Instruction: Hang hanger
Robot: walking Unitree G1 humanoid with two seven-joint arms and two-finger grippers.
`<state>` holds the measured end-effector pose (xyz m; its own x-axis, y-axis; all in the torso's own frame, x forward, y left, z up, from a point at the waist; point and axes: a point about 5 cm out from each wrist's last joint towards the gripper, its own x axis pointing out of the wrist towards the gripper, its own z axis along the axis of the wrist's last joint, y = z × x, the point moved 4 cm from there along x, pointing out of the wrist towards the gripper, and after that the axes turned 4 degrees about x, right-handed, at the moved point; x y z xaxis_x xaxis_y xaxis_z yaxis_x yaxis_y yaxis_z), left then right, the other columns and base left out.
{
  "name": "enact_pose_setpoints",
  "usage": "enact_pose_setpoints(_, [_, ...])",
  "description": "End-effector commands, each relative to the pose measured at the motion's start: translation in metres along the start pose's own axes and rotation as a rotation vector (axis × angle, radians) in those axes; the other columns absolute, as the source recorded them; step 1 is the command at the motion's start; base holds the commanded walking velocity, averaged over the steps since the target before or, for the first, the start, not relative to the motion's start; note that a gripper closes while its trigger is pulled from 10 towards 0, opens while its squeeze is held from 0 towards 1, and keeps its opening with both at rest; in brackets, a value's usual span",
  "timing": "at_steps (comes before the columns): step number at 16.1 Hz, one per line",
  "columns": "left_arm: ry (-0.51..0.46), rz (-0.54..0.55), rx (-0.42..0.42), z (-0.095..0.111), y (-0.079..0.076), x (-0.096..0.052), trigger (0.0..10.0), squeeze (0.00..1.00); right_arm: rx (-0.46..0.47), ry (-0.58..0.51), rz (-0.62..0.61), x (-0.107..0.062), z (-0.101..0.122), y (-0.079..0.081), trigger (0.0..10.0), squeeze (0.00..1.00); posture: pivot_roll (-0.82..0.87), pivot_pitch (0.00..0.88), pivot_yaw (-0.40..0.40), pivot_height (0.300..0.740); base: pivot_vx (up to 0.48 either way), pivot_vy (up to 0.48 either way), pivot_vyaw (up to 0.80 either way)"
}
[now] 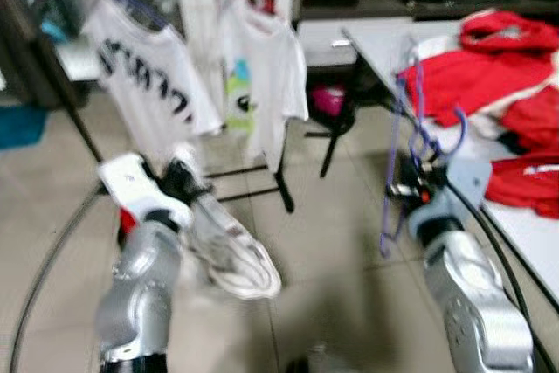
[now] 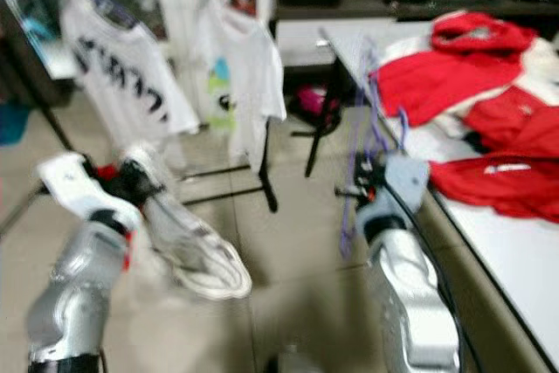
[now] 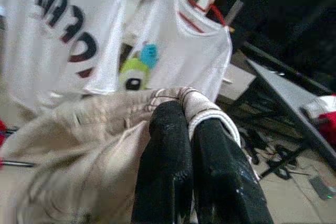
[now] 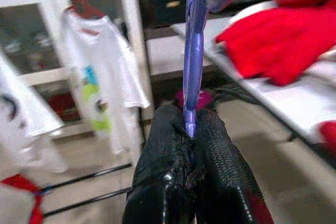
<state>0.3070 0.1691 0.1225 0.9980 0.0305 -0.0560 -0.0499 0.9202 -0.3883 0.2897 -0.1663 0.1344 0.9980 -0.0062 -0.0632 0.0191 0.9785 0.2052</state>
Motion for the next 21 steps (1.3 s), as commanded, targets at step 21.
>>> enact_pose_setpoints(21, [0.072, -0.144, 0.475, 0.023, 0.006, 0.012, 10.0, 0.0, 0.031, -0.031, -0.092, -0.004, 0.005, -0.013, 10.0, 0.0, -0.05, 0.0, 0.039, 0.74, 0.0, 0.0, -0.68])
